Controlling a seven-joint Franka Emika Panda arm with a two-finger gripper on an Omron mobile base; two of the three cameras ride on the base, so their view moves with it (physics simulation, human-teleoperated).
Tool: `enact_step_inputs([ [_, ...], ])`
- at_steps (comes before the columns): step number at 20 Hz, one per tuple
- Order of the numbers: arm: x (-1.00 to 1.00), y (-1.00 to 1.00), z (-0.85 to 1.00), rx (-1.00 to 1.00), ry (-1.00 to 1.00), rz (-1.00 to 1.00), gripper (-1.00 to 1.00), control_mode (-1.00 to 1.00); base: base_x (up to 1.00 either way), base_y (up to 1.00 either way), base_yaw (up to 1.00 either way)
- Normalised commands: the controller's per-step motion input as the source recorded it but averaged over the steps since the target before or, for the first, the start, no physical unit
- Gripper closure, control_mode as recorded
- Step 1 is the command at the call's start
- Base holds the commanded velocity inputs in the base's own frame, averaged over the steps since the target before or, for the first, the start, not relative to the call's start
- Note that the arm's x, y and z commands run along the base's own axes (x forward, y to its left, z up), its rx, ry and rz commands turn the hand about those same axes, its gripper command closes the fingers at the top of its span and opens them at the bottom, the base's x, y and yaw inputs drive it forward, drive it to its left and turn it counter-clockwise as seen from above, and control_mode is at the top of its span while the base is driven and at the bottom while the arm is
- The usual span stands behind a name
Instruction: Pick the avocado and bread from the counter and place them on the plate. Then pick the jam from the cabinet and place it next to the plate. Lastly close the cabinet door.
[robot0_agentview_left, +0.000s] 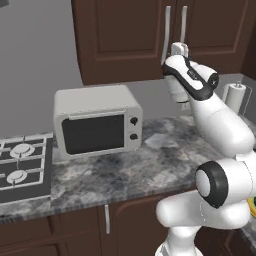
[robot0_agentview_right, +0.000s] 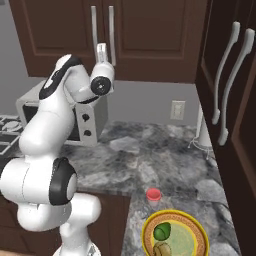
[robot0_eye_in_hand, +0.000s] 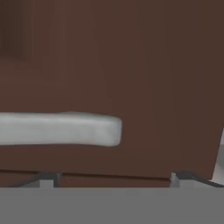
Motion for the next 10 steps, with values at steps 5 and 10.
enact_step_inputs([
  [5,0.96,0.00,0.00,0.05,0.00,0.00,-1.00,-1.00,0.00,0.00,0.00],
  [10,0.37,0.04,0.26,0.06,0.04,-0.03,-1.00,-1.00,0.00,0.00,0.00],
])
